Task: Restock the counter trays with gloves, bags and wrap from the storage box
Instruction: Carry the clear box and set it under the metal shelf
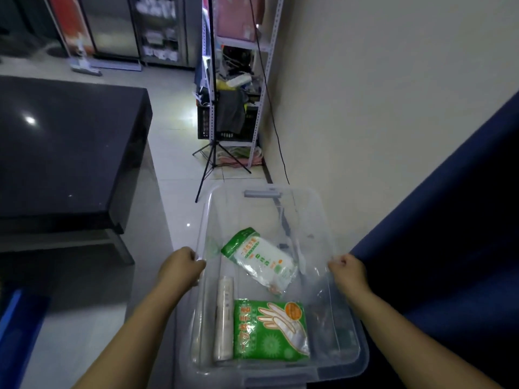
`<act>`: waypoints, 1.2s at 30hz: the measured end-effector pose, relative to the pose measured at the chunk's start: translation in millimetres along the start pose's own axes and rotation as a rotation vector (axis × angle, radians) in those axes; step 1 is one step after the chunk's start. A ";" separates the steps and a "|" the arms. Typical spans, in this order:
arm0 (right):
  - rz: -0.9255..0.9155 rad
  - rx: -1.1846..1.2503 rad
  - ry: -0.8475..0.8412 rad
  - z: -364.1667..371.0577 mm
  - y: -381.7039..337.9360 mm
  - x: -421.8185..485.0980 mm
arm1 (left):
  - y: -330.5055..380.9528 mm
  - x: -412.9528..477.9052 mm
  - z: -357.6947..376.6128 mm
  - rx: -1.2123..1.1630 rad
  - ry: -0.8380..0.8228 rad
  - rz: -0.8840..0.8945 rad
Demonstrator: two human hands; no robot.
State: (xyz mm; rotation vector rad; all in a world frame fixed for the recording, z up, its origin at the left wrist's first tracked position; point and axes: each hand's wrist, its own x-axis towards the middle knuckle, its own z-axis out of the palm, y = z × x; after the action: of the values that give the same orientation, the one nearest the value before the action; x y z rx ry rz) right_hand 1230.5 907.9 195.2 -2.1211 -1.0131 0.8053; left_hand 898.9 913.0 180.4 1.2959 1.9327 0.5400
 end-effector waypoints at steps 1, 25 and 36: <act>-0.001 -0.004 -0.005 6.7 -8.5 16.0 | 4.5 12.4 -0.3 -0.004 0.009 -0.018; -0.306 -0.138 -0.391 221.5 -274.4 414.3 | 111.1 365.1 -29.4 -0.212 0.330 -0.362; -0.286 -0.099 -0.385 348.2 -421.2 501.2 | 133.0 557.4 -127.6 -0.143 0.380 -0.361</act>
State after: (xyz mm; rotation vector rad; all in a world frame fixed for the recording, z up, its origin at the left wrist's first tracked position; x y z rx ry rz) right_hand 1049.4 1626.8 180.6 -1.8759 -1.5453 1.0572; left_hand 758.7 1482.9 163.6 0.7665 2.3228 0.7611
